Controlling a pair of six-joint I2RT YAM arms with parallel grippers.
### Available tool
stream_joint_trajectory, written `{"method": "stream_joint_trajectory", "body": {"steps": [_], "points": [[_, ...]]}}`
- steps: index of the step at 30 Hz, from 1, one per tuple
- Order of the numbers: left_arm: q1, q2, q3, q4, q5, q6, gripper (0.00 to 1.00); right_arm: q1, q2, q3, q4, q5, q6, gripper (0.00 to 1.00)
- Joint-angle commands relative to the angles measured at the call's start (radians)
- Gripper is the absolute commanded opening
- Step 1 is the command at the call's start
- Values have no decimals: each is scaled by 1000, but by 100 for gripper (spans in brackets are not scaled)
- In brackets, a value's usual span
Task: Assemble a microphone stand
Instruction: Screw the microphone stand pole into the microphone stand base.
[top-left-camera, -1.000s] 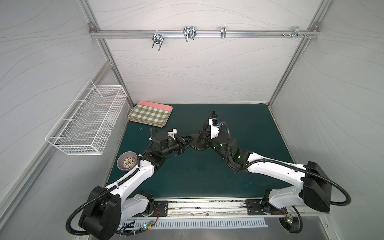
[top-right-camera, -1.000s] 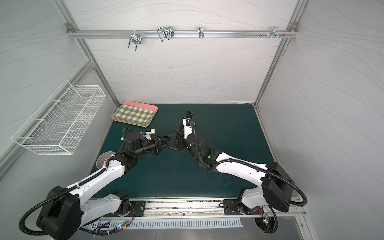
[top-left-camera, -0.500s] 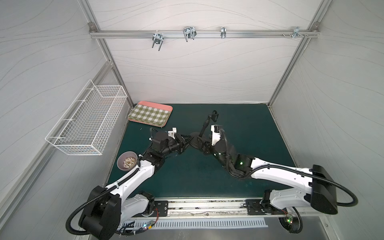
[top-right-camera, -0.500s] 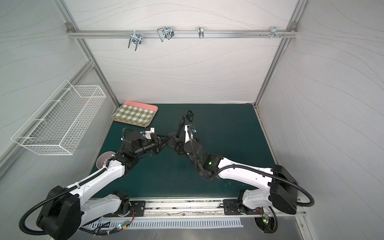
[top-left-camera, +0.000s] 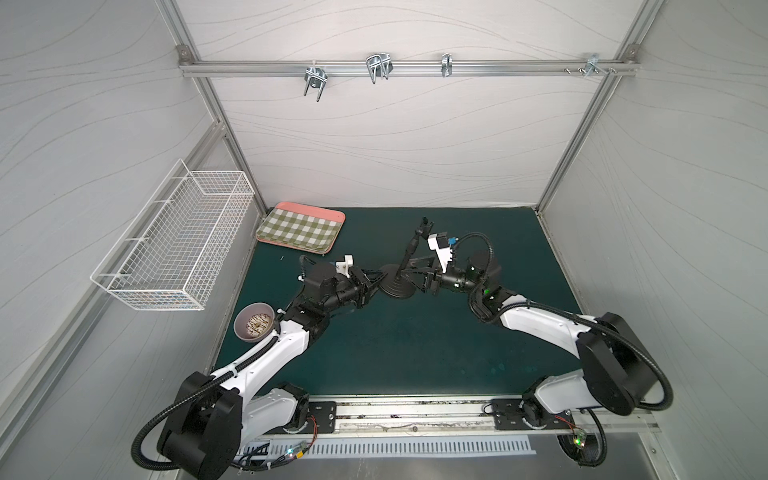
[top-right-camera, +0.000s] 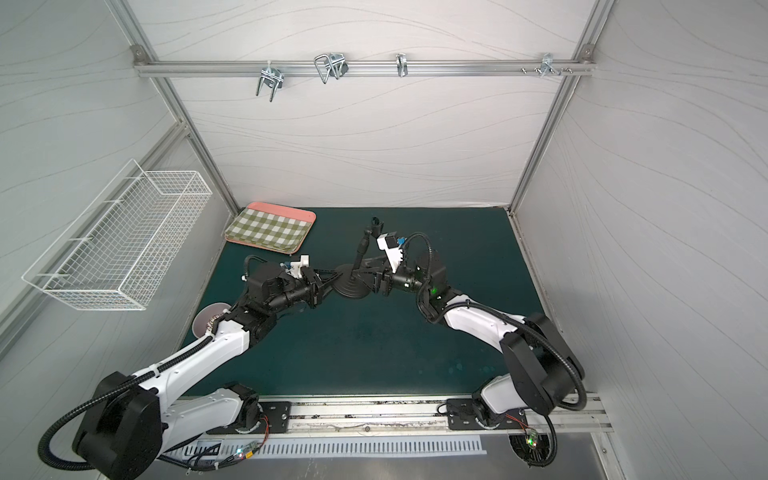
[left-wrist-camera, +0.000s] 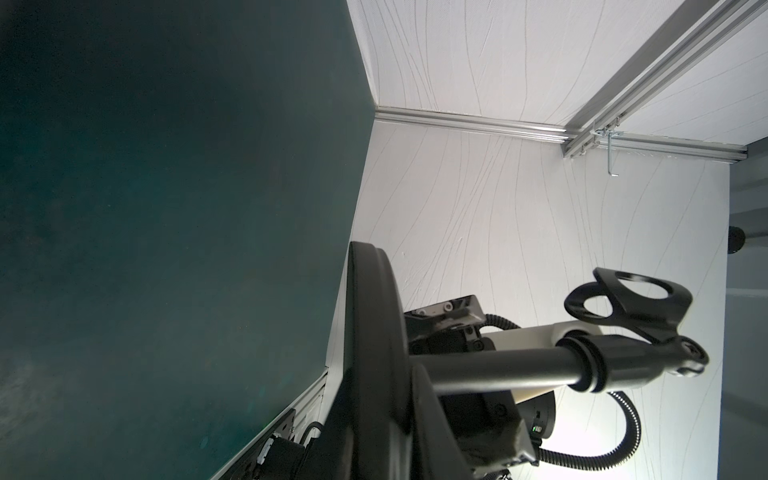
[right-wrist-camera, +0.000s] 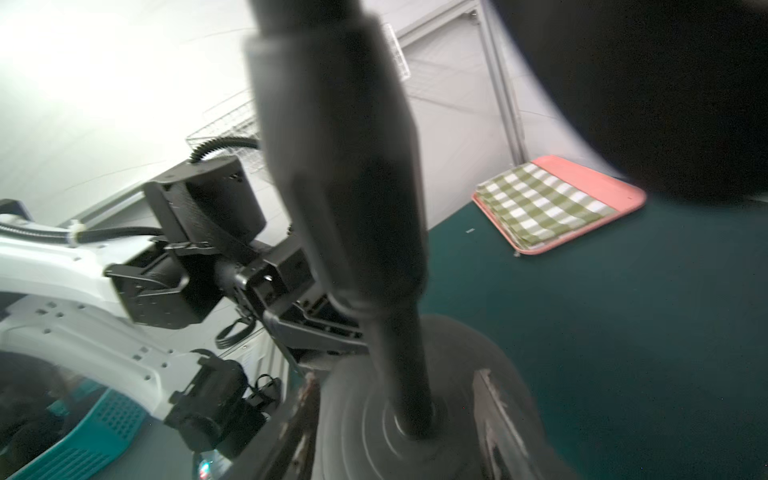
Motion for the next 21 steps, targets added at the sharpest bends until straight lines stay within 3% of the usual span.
{"method": "stream_joint_trajectory", "body": {"steps": [1, 5, 9, 12, 16, 20, 21], "points": [[0, -42, 34, 110, 14, -14, 0, -15, 46, 45, 138, -164, 16, 56], [1, -47, 35, 103, 14, -12, 0, -16, 86, 93, 104, -170, -5, 48], [2, -45, 33, 103, 13, -12, 0, -14, 97, 105, 101, -146, 12, 21], [2, -44, 33, 105, 13, -12, 0, 11, 56, 69, 66, -29, 2, 13], [2, -43, 35, 105, 10, -11, 0, 121, -58, 33, -133, 296, -70, 6], [5, -38, 35, 106, 10, -12, 0, 298, -155, 49, -340, 753, -65, 7], [5, -37, 35, 106, 10, -11, 0, 340, -165, 66, -405, 893, -26, 3]]}}
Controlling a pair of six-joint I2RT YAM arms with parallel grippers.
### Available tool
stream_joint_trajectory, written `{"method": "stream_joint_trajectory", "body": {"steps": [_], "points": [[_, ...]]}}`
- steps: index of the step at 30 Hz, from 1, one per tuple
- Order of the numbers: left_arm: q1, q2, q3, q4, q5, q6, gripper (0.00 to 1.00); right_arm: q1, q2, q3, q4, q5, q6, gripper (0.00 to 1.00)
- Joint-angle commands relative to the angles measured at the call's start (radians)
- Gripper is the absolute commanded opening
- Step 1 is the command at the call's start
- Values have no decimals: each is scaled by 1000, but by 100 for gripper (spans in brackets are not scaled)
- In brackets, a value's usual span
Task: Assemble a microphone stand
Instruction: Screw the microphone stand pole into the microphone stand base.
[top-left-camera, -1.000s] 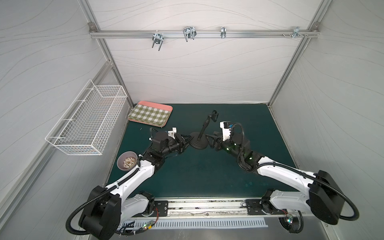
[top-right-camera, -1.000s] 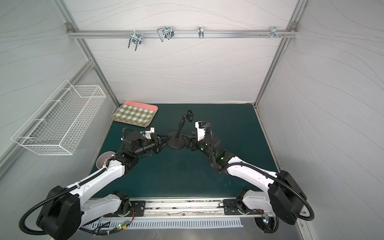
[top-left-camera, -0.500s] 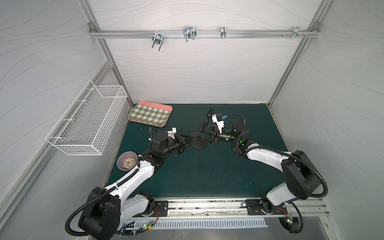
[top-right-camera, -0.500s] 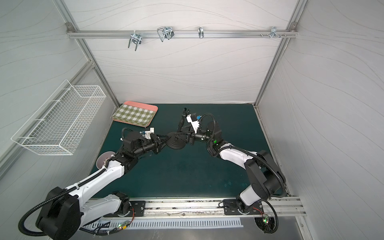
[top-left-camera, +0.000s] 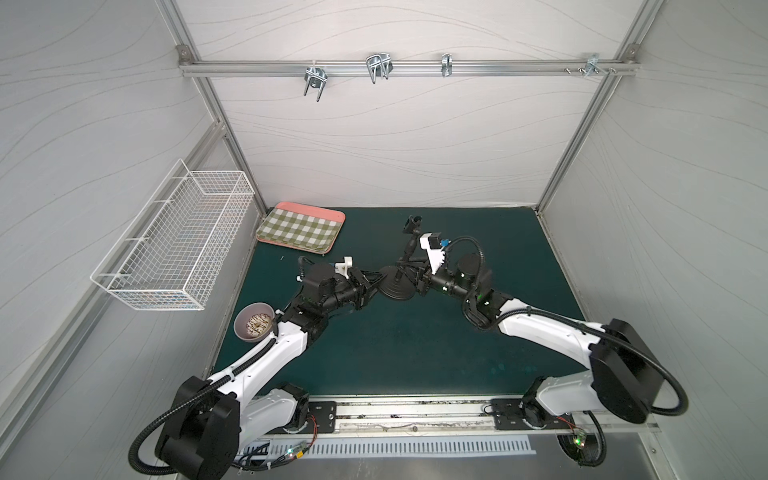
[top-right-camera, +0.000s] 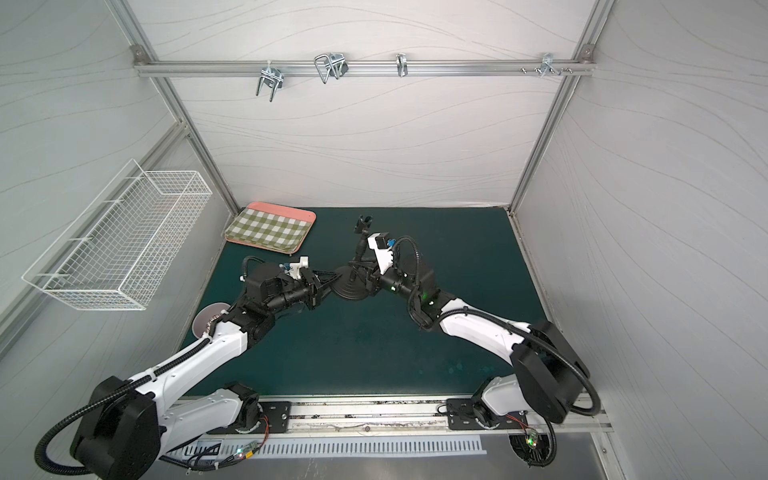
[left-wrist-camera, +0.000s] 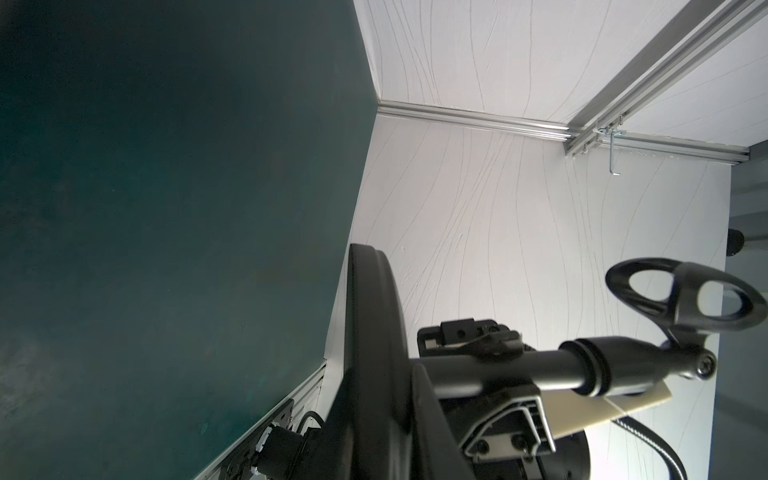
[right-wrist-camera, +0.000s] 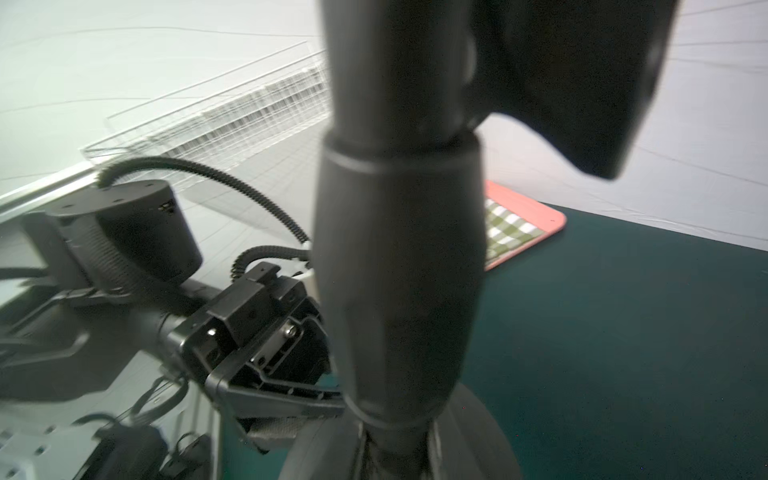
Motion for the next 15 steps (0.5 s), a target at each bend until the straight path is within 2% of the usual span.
{"method": "stream_joint_trajectory", "body": {"steps": [1, 3, 4, 6, 9, 10, 11, 14, 15], "points": [[2, -13, 37, 137, -1, -4, 0, 162, -60, 53, -234, 456, 95, 0], [2, -8, 38, 142, 1, -6, 0, 228, -51, 94, -332, 655, 203, 0], [2, -7, 38, 143, 2, -8, 0, 251, -44, 112, -364, 714, 247, 0], [2, -8, 39, 144, 4, -7, 0, 298, -20, 158, -423, 823, 326, 10], [2, -11, 37, 140, 1, -5, 0, 361, 28, 250, -517, 959, 395, 13], [2, -10, 36, 140, 1, -6, 0, 374, 41, 277, -543, 984, 402, 20], [2, -10, 37, 140, 1, -6, 0, 385, 54, 304, -573, 999, 407, 31], [2, -10, 38, 141, 2, -7, 0, 386, 47, 314, -610, 995, 402, 46], [2, -10, 38, 141, 1, -7, 0, 384, 28, 295, -600, 997, 391, 56]]}}
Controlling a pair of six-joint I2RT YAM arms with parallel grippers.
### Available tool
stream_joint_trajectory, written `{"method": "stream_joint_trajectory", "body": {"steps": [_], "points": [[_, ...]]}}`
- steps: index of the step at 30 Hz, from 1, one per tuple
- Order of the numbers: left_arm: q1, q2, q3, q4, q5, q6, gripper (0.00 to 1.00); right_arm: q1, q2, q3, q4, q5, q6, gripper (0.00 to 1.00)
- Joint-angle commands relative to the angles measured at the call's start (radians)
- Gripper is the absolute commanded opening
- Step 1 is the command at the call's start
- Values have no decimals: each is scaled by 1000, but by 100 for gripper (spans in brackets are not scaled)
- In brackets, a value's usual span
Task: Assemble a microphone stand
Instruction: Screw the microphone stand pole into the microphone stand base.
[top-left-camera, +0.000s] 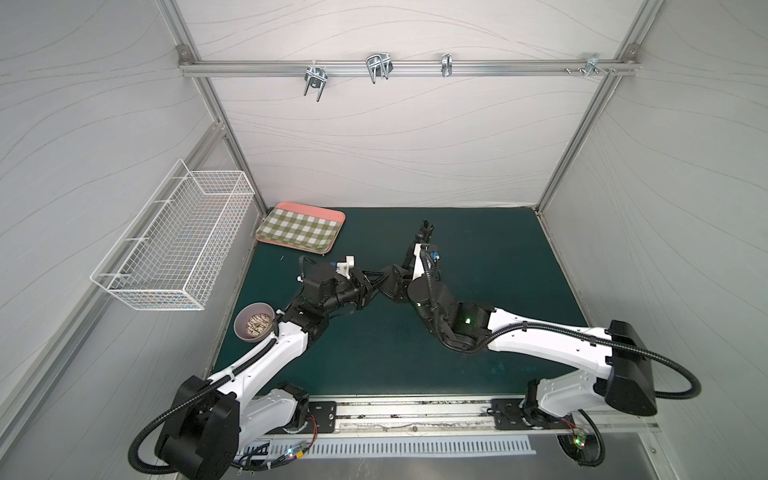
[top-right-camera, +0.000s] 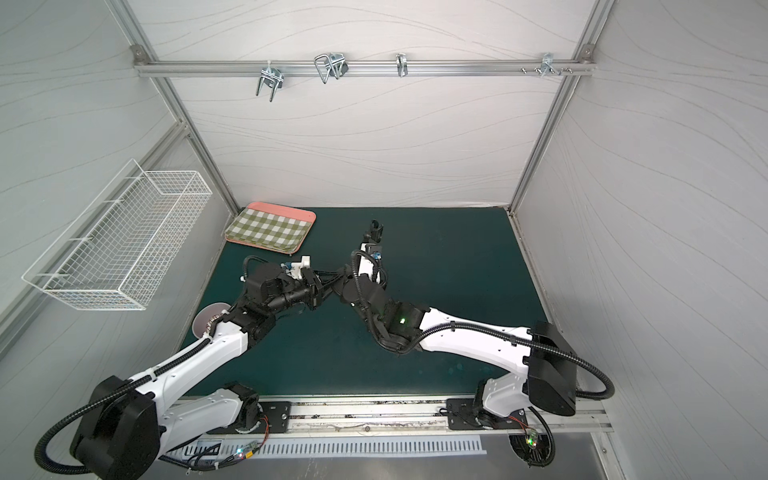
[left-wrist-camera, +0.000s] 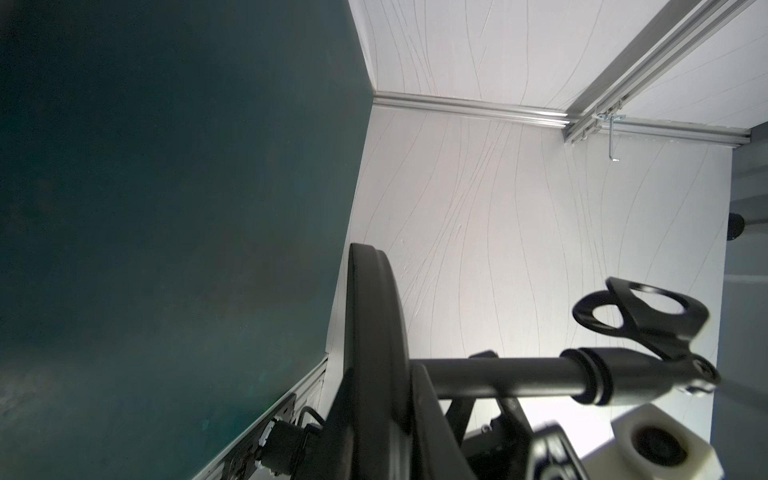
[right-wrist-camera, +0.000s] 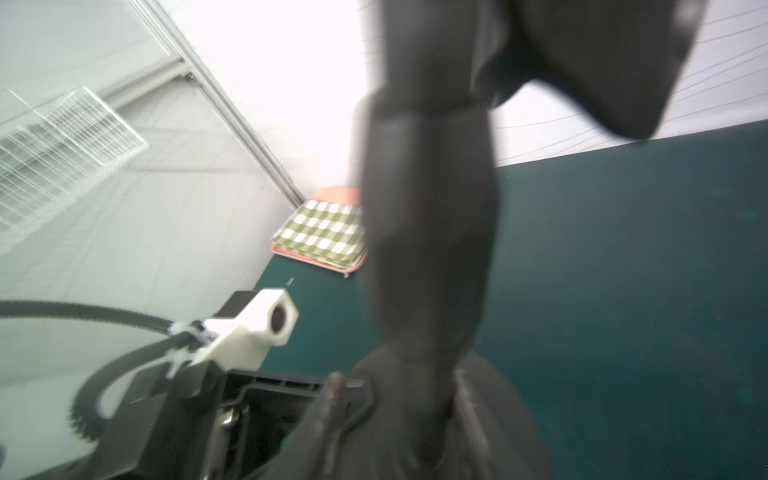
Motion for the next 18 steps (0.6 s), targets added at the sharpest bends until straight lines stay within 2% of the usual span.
{"method": "stream_joint_trajectory", "body": {"steps": [1, 3, 4, 7, 10, 12, 14, 18], "points": [[3, -11, 38, 126, -11, -16, 0, 9, -48, -19, -49, 57, 43, 63], [3, -11, 37, 127, -11, -17, 0, -16, -109, -102, 26, -23, -52, 74], [3, -11, 37, 129, -10, -17, 0, -38, -138, -146, 80, -96, -110, 76], [3, -13, 37, 131, -9, -18, 0, -158, -222, -293, 246, -400, -213, 77], [3, -12, 35, 132, -10, -20, 0, -329, -244, -400, 417, -729, -226, 76], [3, -14, 36, 132, -7, -21, 0, -445, -219, -435, 546, -991, -232, 75], [4, -19, 37, 128, -5, -19, 0, -518, -187, -440, 654, -1192, -232, 74], [4, -22, 37, 119, -10, -14, 0, -586, -109, -381, 734, -1426, -239, 72]]}}
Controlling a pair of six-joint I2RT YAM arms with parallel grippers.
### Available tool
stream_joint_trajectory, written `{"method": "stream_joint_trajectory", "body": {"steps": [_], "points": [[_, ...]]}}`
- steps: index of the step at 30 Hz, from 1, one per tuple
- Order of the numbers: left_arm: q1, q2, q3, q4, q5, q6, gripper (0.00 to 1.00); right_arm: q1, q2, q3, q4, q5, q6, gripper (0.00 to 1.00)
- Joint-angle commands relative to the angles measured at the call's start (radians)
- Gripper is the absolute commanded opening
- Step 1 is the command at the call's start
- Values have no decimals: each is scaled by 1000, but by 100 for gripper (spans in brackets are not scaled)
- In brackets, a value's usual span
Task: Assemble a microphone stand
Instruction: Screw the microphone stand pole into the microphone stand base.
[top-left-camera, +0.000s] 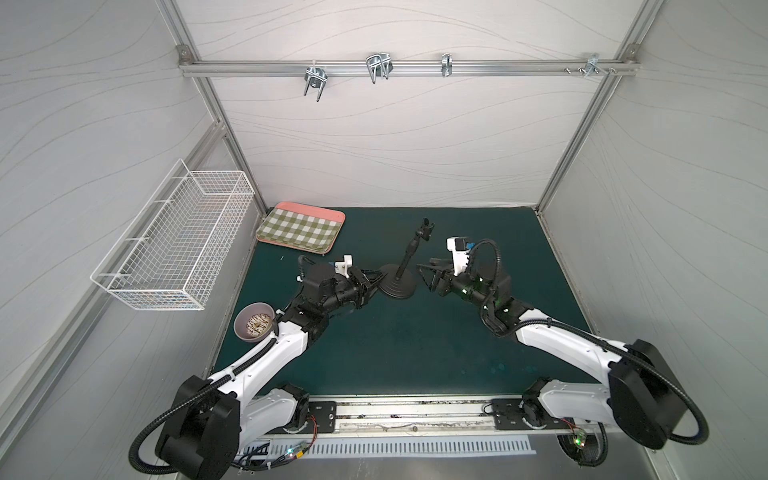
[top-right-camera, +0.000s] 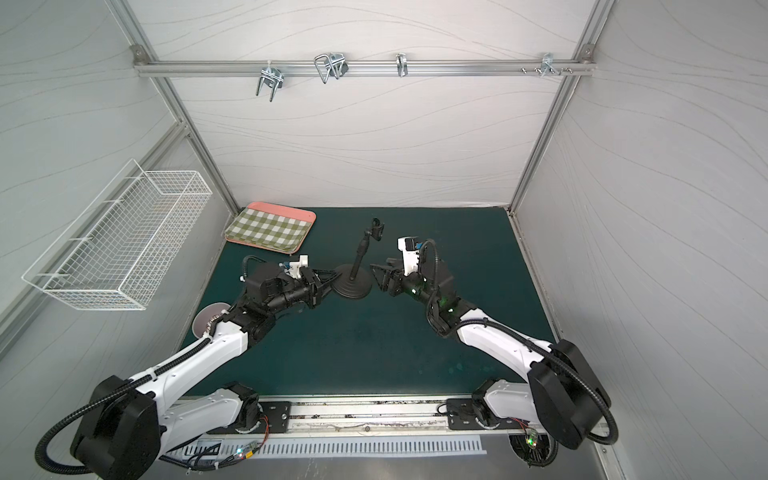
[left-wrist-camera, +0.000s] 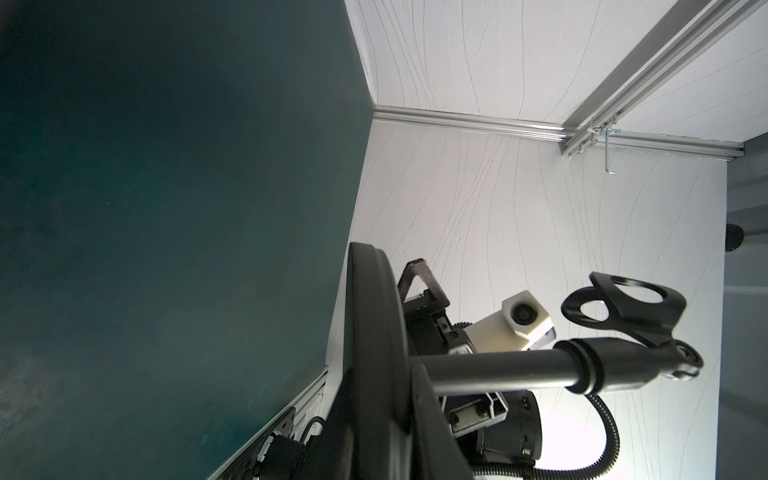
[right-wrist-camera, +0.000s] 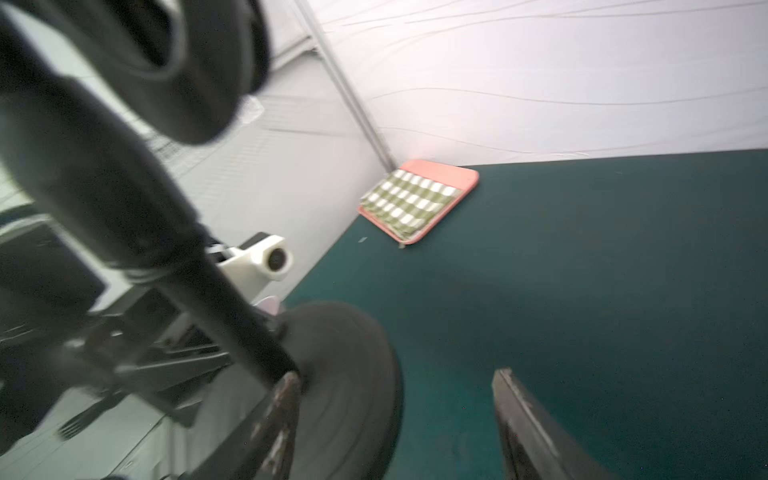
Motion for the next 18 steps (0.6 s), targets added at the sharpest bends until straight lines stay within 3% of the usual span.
{"method": "stream_joint_trajectory", "body": {"steps": [1, 5, 10, 14, 18], "points": [[4, -22, 37, 121, 13, -14, 0, -31, 58, 72, 186, -385, -33, 71], [4, -21, 40, 119, 15, -16, 0, -42, 167, 175, 206, -543, -29, 66], [4, -22, 40, 118, 17, -16, 0, -43, 267, 251, 228, -579, -10, 48], [4, -25, 40, 115, 13, -16, 0, -31, 274, 235, 247, -482, 6, 30], [4, -25, 42, 116, 13, -17, 0, 30, 192, 190, 130, -243, -44, 17]]}}
